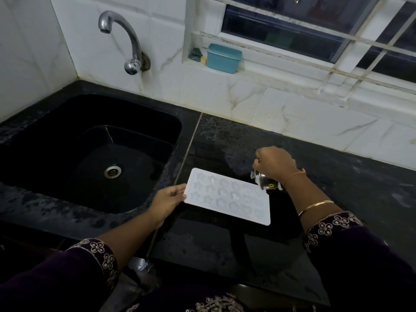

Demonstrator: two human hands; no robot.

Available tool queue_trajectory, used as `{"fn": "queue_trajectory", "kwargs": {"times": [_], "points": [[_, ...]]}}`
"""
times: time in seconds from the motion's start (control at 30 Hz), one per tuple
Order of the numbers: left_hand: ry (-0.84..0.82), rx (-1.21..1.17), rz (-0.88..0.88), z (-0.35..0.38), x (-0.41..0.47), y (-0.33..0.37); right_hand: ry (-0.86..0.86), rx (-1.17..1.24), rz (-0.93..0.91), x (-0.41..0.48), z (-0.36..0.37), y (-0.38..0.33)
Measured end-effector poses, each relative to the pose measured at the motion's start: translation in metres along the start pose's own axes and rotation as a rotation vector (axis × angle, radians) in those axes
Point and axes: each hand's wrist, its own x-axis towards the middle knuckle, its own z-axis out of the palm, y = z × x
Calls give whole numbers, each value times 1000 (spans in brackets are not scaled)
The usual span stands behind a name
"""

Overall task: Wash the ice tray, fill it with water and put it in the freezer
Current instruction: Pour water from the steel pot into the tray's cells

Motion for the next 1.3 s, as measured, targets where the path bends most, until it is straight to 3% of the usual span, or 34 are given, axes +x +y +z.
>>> {"fn": "queue_trajectory", "kwargs": {"times": [0.5,0.7,1.3], "points": [[-8,-30,-30,-1,2,-2,-16,5,46,-10,6,2],[52,16,-42,-1,7,-5,114,75,113,-20,11,4],[158,98,25,6,3,-4,193,189,211,-35,21,16]]}}
